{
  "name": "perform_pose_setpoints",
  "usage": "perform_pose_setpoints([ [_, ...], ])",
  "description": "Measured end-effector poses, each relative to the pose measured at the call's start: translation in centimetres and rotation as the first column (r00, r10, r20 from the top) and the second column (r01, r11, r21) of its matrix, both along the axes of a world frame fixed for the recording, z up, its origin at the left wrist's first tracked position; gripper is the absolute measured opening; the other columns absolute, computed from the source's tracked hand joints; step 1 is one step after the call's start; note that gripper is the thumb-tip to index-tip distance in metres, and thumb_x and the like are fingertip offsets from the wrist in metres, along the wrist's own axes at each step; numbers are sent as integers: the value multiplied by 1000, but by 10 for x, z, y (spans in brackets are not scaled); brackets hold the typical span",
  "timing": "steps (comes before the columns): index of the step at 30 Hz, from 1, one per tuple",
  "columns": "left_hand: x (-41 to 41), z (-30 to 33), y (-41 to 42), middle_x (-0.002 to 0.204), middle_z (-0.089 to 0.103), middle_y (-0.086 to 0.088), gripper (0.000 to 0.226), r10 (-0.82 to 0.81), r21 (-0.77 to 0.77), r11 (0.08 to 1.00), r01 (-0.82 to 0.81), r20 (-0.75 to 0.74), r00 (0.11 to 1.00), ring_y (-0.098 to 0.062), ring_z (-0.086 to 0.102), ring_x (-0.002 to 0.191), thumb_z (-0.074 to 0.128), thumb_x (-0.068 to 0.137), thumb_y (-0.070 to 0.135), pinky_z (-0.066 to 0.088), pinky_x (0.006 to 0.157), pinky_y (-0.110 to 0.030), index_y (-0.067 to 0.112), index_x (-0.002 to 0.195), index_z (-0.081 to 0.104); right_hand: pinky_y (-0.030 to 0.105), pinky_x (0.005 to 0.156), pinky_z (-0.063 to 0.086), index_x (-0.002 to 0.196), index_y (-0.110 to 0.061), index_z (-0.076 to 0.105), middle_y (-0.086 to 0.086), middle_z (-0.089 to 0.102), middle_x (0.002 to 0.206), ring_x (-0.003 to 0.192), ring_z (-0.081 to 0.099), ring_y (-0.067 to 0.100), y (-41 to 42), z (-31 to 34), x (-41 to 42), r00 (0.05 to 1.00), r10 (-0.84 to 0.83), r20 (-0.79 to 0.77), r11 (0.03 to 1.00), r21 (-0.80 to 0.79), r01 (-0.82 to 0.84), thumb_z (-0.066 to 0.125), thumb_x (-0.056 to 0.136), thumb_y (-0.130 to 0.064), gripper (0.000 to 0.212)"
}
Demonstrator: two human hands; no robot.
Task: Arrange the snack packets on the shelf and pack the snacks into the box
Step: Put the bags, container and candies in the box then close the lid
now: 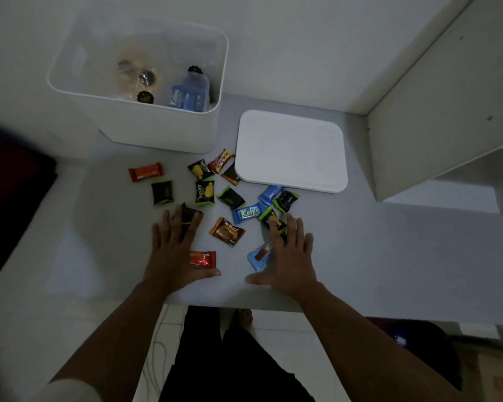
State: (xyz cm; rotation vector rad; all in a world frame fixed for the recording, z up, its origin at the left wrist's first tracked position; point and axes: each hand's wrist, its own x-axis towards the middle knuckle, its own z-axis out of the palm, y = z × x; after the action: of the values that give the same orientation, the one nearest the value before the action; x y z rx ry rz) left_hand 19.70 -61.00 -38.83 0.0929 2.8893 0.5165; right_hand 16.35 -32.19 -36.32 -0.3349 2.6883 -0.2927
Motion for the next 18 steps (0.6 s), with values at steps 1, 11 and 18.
perform_pose_setpoints([
  [1, -3, -2, 1, 166, -17, -14, 140, -17, -34, 999, 16, -15, 1000, -41, -15, 152, 48, 53, 101, 2, 118, -68, 24, 161, 3, 65, 117, -6, 156, -38, -19, 10, -27, 165, 150, -25, 40, -3, -3, -6, 998, 48, -39, 999, 24, -47, 52, 52, -100, 141],
  [11, -23, -18, 30, 157, 33, -17, 91, -185, -110, 980, 164, -210, 960, -43, 18, 150, 46, 80, 84, 17, 116, -67, 30, 154, 37, 56, 109, 33, 141, -31, 53, 10, 42, 156, 143, 37, 35, -11, -37, -15, 917, 257, -305, 966, 65, -249, 35, 88, -83, 76],
  [18, -24, -25, 39, 134, 53, -14, 47, -241, -103, 970, 221, -266, 933, -39, 40, 137, 57, 90, 59, 24, 116, -62, 27, 123, 66, 45, 86, 45, 114, -26, 61, 9, 58, 129, 113, 54, 31, -3, -47, -28, 858, 243, -454, 953, -52, -297, 53, 94, -61, 42],
])
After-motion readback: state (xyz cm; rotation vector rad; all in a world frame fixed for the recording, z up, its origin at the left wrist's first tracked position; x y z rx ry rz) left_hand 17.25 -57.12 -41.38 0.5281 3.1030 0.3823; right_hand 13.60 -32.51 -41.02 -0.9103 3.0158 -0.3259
